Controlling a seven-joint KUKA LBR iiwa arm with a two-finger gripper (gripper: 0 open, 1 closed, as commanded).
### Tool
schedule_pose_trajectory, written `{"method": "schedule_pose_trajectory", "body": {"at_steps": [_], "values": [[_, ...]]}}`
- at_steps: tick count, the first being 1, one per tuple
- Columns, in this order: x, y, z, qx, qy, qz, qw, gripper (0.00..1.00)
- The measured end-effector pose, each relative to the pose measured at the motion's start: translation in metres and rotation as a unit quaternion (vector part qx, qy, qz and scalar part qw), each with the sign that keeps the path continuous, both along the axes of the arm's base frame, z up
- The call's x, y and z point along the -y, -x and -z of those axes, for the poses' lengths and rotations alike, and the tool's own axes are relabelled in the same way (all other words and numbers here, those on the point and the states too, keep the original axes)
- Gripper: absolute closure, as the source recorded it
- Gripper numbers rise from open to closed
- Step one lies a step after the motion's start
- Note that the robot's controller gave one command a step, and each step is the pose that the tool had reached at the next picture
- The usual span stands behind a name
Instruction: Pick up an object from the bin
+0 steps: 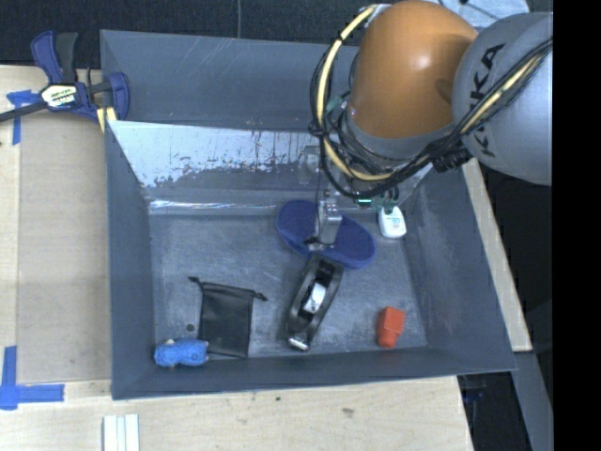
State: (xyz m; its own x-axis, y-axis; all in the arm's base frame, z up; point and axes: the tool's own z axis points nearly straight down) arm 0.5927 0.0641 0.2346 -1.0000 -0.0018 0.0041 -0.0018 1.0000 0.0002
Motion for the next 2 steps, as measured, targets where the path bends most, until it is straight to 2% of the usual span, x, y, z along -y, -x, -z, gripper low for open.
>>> {"method": "schedule_pose_trajectory", "body": {"at_steps": [1, 2], "values": [[0.017, 0.002, 0.081, -0.0005, 0.001, -0.035, 0.9994, 0.0], [0.021, -0.037, 0.076, 0.0053, 0.0, 0.009, 0.9999, 0.0]]}}
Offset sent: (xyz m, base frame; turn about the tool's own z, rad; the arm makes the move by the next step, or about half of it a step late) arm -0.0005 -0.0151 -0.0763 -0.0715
